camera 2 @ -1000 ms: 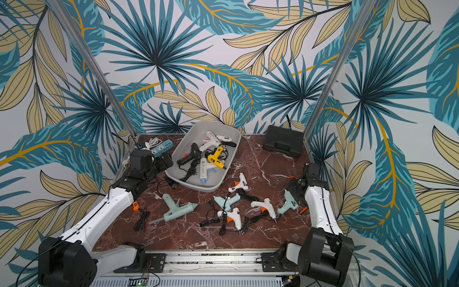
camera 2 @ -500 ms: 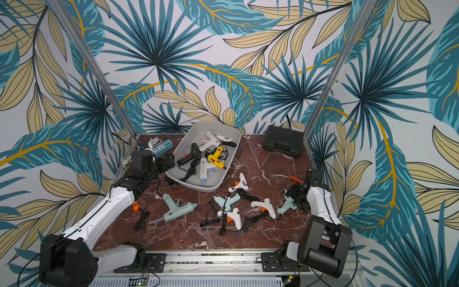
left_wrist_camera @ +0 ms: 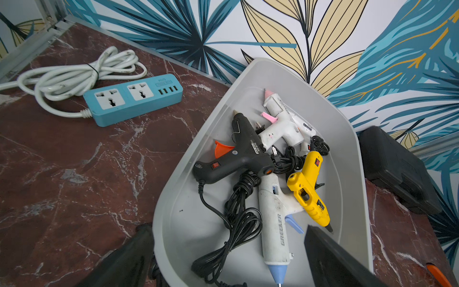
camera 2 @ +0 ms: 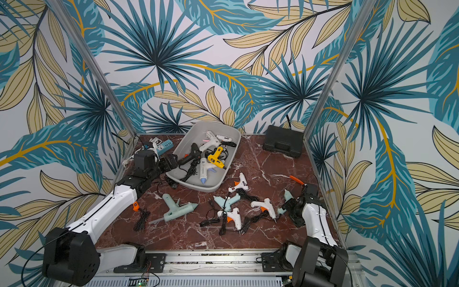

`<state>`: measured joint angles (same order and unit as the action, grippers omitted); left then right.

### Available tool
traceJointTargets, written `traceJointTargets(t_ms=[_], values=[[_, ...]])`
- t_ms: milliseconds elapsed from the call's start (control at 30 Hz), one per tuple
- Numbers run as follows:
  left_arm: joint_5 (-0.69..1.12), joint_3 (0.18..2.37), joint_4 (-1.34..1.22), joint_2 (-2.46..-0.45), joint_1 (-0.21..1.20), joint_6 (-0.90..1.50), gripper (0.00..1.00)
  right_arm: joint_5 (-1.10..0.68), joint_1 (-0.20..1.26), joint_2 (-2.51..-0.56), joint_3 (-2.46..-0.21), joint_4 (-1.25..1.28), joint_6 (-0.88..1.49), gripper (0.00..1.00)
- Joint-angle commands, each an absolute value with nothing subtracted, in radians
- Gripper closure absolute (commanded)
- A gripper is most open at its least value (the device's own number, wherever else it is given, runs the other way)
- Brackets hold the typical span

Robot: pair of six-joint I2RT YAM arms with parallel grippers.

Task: Put the hot melt glue gun into the storage box
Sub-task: Pick up the hot melt adhesive gun from the center of the board.

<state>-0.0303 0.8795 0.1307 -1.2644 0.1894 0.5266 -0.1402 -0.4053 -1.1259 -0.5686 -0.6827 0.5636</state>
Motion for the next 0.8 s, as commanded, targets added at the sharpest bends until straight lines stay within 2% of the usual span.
traceJointTargets(t_ms=[0, 167, 467, 633, 767], values=[[-0.005, 0.884, 0.098, -1.267, 0.182, 0.514, 0.00, -0.156, -0.374, -1.127, -0.554, -0.620, 0.619, 0.30], [0.001, 0.881, 0.093, -1.273, 0.181, 0.520, 0.00, -0.148, -0.302, -1.175, -0.570, -0.560, 0.657, 0.31], [-0.012, 0.881, 0.105, -1.264, 0.182, 0.514, 0.00, -0.056, -0.192, -1.343, -0.624, -0.474, 0.719, 0.42], [-0.020, 0.884, 0.109, -1.258, 0.183, 0.514, 0.00, -0.024, -0.184, -1.411, -0.645, -0.443, 0.717, 0.57], [-0.021, 0.891, 0.112, -1.259, 0.182, 0.515, 0.00, 0.001, -0.173, -1.444, -0.672, -0.444, 0.695, 0.74]])
